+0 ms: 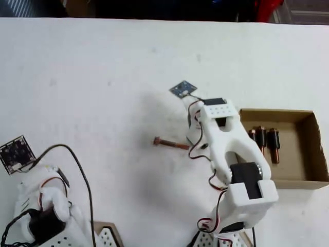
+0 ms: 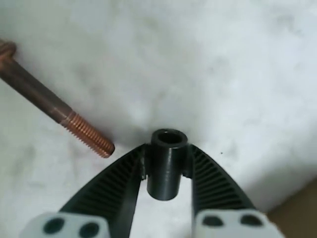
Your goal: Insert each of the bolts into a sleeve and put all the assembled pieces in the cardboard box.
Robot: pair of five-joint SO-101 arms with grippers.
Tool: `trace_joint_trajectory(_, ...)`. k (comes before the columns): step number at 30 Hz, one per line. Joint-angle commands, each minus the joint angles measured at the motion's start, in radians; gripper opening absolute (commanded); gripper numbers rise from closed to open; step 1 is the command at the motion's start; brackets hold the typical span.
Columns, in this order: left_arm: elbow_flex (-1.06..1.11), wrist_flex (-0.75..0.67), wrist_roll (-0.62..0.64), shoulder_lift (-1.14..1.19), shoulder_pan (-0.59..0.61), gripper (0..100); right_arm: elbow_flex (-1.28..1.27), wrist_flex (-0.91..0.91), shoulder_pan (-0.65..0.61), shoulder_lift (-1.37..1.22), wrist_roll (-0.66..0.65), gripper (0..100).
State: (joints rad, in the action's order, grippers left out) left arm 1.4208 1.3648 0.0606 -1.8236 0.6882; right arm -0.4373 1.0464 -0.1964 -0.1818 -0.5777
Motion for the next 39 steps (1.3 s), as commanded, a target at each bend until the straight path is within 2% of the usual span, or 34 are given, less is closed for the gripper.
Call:
trace_joint_trajectory(1, -0.002, -0.026, 0.011, -0.004, 0.002, 2, 0.008, 0.016, 0.002, 0.036, -0.003, 1.5)
trace_joint_trajectory(11, 0.000, -0.031, 0.009, -0.004, 0.002, 2, 0.021, 0.025, 0.005, 0.085, -0.006, 1.7)
trace_joint_trajectory(23, 0.000, -0.032, 0.009, -0.004, -0.001, 2, 0.015, 0.242, 0.005, 0.591, -0.002, 1.8)
trace_joint_trajectory(29, 0.000, -0.026, 0.009, -0.004, -0.119, 2, -0.061, 0.300, 0.005, 0.788, 0.000, 2.0)
trace_joint_trajectory(37, -0.002, -0.037, 0.003, -0.004, -0.367, 2, -0.287, 0.298, 0.005, 1.047, 0.000, 2.1)
trace_joint_trajectory(39, 0.000, -0.069, -0.052, -0.004, -0.410, 3, -0.342, 0.285, 0.005, 1.112, 0.000, 1.9)
